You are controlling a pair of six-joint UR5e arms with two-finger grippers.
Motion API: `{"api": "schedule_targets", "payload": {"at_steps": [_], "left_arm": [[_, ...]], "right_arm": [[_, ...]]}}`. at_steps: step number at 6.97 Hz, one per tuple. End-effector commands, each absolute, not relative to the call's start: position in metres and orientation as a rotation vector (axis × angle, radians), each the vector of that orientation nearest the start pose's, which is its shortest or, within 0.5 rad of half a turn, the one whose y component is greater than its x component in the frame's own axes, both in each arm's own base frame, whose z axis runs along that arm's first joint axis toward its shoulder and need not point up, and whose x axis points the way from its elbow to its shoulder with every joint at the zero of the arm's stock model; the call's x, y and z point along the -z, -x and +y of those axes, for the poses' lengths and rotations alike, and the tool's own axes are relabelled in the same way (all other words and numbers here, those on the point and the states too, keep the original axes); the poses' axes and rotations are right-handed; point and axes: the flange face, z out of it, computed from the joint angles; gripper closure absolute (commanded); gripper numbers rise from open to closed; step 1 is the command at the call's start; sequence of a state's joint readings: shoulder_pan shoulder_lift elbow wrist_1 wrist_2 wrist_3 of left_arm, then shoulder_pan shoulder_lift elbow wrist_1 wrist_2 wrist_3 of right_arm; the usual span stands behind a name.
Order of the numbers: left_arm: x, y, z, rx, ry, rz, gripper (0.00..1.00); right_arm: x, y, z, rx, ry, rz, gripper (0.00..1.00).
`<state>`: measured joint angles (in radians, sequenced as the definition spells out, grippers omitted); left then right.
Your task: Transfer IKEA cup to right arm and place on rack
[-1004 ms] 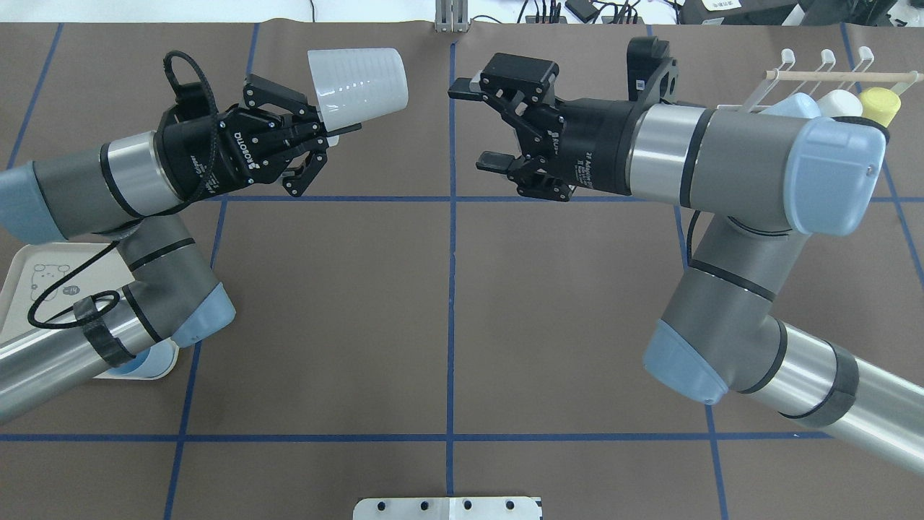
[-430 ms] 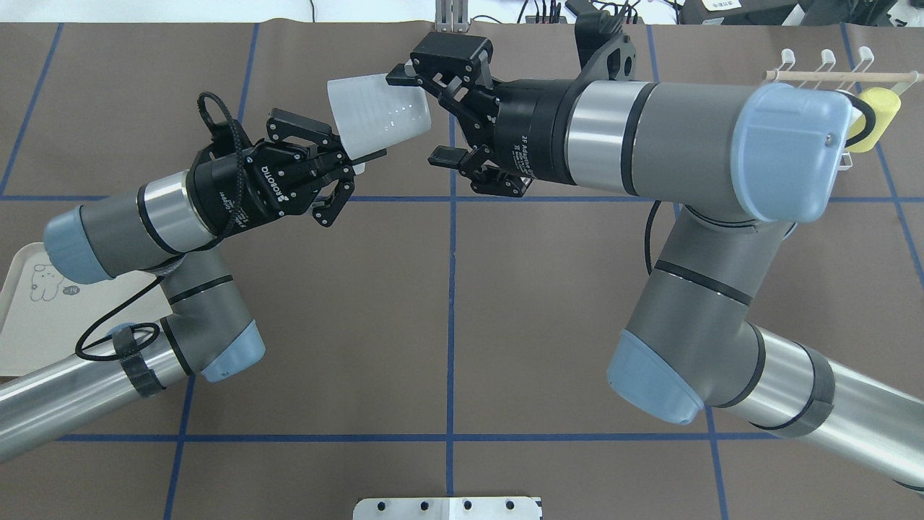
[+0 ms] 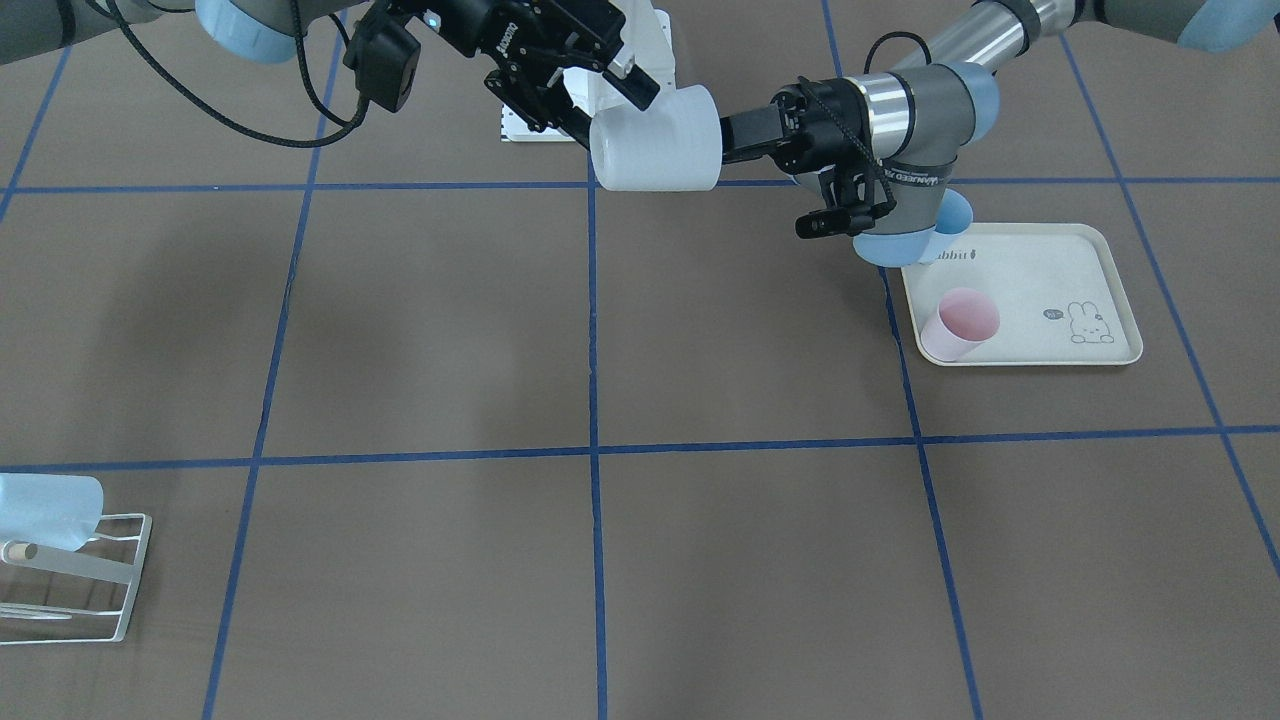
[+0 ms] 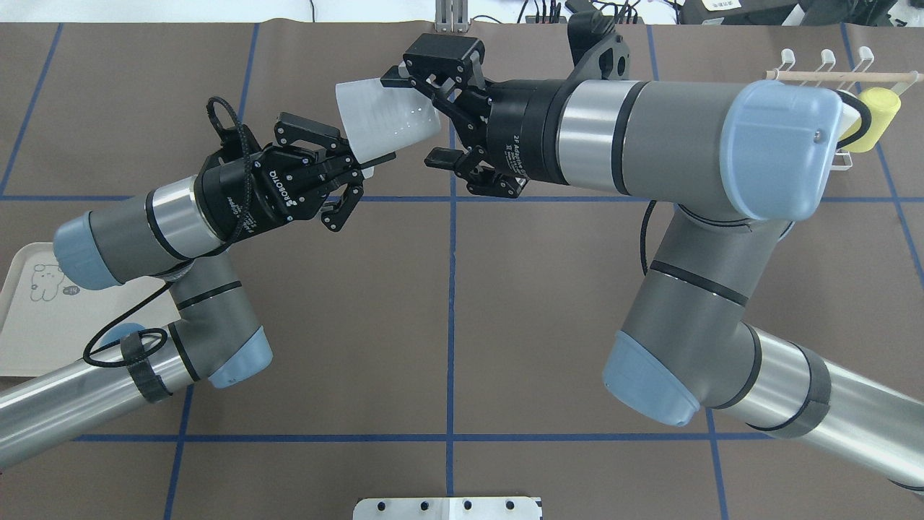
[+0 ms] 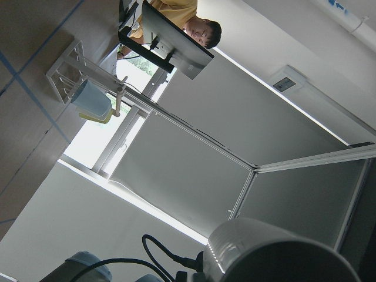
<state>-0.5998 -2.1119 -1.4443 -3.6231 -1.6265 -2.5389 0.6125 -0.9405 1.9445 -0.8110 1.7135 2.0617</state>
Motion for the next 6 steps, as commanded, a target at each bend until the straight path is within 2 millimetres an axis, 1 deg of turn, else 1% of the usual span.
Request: {"api": "schedule_targets", "payload": {"at_steps": [1, 3, 6], "left_arm": [[-0.2276, -0.3905, -0.4198, 0.568, 0.502, 2.533, 1.00], [-0.2281, -0.3940, -0.4170, 0.567, 0.511, 2.528, 1.00], [-0.2314, -0.3931, -0.4164, 0.564, 0.512, 2.531, 1.00]], "right_arm": [[-0.0601, 0.3741, -0.4082, -0.673, -0.003, -1.806, 0.00], [-0.0610, 0.3746, -0.4095, -0.675, -0.004, -1.803, 0.00], [-0.0628, 0.3758, -0.4104, -0.677, -0.003, -1.798, 0.01]]}}
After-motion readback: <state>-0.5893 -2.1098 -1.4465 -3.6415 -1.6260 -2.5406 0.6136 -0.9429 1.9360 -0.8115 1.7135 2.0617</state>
